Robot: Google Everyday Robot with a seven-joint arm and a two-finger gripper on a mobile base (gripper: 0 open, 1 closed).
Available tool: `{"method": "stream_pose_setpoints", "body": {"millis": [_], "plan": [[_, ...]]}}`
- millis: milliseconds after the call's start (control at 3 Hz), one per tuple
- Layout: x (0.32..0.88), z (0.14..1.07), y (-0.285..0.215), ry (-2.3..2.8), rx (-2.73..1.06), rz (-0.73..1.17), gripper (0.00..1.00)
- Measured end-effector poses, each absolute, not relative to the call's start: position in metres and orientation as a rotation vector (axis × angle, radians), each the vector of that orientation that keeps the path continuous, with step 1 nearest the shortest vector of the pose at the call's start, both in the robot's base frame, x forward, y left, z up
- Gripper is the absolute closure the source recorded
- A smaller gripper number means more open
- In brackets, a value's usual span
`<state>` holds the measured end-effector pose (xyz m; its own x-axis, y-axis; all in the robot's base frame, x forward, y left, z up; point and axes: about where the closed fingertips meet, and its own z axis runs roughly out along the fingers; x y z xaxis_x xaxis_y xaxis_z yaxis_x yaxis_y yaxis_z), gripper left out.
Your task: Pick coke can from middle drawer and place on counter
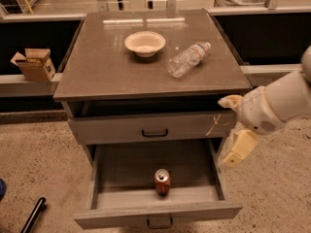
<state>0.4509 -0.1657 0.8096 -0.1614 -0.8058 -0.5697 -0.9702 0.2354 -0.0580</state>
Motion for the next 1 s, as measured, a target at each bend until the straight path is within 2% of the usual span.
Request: {"method": "stream_pose_setpoints", "body": {"millis": [667,1000], "plan": [[0.445,0.645,-0.100,1.938,-1.614,0.688,0.00],[0.457,0.630,-0.106,1.859,-1.630,0.621,0.00]]}}
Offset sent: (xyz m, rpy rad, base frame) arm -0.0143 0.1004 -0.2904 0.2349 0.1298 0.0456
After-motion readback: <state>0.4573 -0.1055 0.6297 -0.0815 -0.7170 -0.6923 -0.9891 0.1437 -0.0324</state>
